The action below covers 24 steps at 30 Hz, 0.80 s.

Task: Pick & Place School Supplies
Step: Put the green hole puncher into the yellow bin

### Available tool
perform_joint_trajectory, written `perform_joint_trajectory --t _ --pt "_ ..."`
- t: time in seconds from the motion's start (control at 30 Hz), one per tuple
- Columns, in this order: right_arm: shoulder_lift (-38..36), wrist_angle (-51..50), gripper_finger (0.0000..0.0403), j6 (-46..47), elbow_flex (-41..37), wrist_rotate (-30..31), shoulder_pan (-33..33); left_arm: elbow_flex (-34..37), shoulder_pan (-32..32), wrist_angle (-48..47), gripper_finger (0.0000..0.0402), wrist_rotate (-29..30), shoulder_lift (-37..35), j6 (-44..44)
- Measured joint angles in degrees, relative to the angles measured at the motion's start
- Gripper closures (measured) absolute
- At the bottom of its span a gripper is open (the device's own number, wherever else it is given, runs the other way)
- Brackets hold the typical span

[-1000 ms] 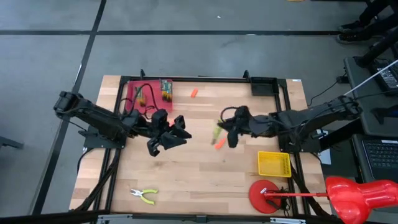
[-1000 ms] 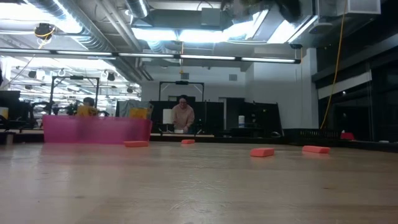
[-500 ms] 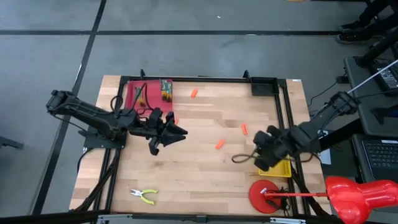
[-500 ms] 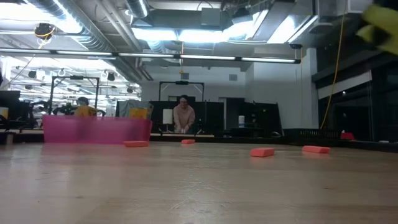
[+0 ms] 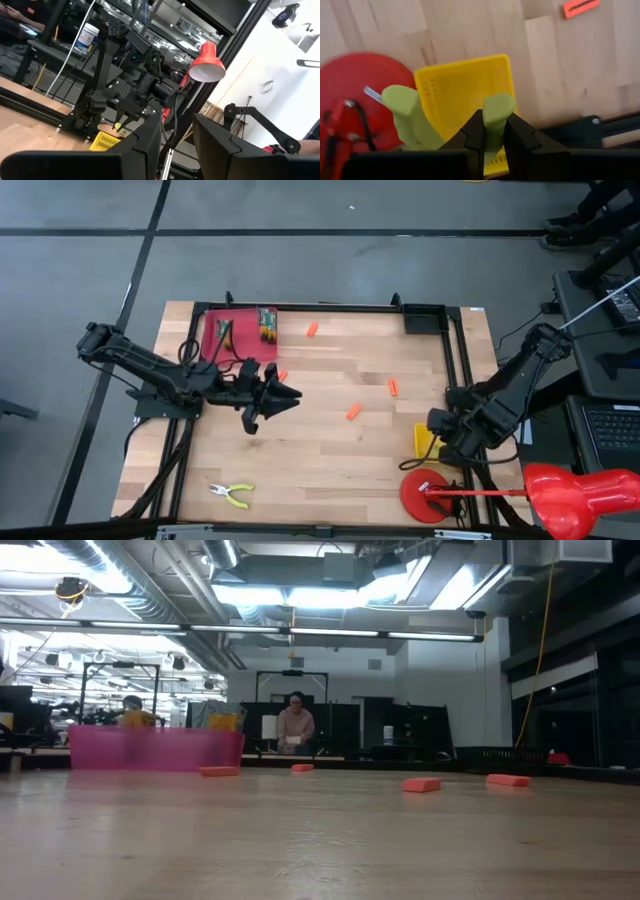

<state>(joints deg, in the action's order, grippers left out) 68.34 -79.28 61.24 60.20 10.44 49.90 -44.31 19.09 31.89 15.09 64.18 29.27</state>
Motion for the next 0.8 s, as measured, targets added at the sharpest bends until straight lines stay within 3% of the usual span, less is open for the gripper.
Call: perform_joint_trajectory --t 0.17,0.33,0.8 --pt "0.0 0.1 0.0357 -6.2 -0.9 0.1 0.6 0.0 1.7 0.5 0.0295 3.0 0.0 -0.1" --pt "0.0 5.8 0.0357 -12.0 -6.4 -5.1 0.6 0.0 3.5 1.3 0.0295 5.7 0.0 -1.2" --pt "0.0 16.4 0.0358 -12.7 -13.1 -5.1 0.6 0.0 5.7 2.0 0.0295 9.5 0.0 -1.6"
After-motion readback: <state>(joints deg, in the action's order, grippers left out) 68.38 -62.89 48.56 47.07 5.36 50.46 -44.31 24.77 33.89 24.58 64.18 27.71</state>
